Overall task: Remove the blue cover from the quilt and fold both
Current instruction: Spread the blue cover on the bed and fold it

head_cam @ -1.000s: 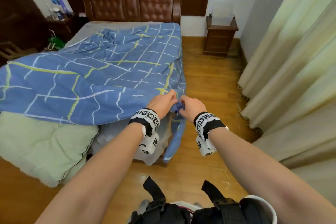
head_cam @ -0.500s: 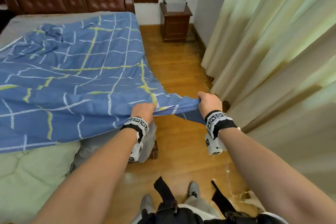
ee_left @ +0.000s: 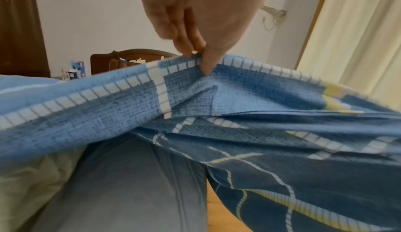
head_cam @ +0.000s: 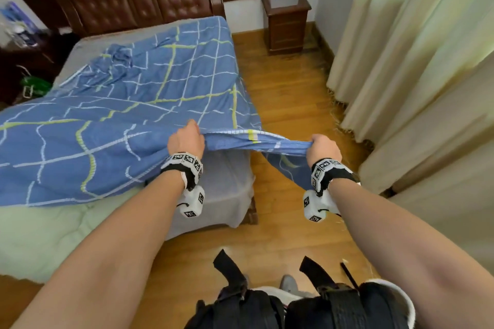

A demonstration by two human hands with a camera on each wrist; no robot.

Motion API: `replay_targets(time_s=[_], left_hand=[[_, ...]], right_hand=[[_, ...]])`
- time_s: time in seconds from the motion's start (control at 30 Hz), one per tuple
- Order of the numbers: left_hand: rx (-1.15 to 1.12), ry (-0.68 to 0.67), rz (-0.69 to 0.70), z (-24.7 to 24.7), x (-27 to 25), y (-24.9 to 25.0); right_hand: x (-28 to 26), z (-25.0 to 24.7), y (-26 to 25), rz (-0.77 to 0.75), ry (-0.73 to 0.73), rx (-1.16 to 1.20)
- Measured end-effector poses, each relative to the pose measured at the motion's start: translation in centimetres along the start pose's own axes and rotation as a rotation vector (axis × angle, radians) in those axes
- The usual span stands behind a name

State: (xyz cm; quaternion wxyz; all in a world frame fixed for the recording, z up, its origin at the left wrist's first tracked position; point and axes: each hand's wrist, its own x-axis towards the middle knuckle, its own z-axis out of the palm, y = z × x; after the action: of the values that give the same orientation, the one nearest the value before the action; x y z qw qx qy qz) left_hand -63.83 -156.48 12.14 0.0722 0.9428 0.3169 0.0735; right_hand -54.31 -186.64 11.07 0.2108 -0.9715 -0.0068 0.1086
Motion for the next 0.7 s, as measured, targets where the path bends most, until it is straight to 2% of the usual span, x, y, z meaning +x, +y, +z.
replay_targets(time_s=[0.17, 0.2, 0.27, 0.33, 0.37, 0.47, 0.53, 0.7], left_hand=[[-0.155, -0.053, -0.073, 3.1, -2.6, 2.8], [-0.180, -0.063, -0.047, 3.6, -3.1, 3.5], [-0.204, -0.074, 0.101, 4.3, -3.8, 4.5], [-0.067, -0.048, 0.281, 4.5, -4.0, 5.2], [0.000, -0.019, 0.316, 4.5, -4.0, 5.5], [-0.006, -0.004, 0.311, 4.4, -3.5, 6.2], [-0.073, -0.059, 0.306, 4.4, -2.8, 6.4], [-0.111, -0.181, 0.422, 4.4, -2.0, 6.4]], right_hand=[[0.4, -1.6, 0.8, -0.130, -0.030, 0.018], [0.4, -1.8, 0.9, -0.151, -0.041, 0.018], [0.5, -2.2, 0.8, -0.190, -0.056, 0.032], [0.6, -2.6, 0.5, -0.227, -0.073, 0.049], [0.7, -2.8, 0.3, -0.246, -0.082, 0.051], [0.7, -3.4, 0.0, -0.299, -0.118, 0.029], [0.6, -3.5, 0.2, -0.314, -0.123, 0.029], [1.0, -3.3, 0.3, -0.310, -0.121, 0.039]])
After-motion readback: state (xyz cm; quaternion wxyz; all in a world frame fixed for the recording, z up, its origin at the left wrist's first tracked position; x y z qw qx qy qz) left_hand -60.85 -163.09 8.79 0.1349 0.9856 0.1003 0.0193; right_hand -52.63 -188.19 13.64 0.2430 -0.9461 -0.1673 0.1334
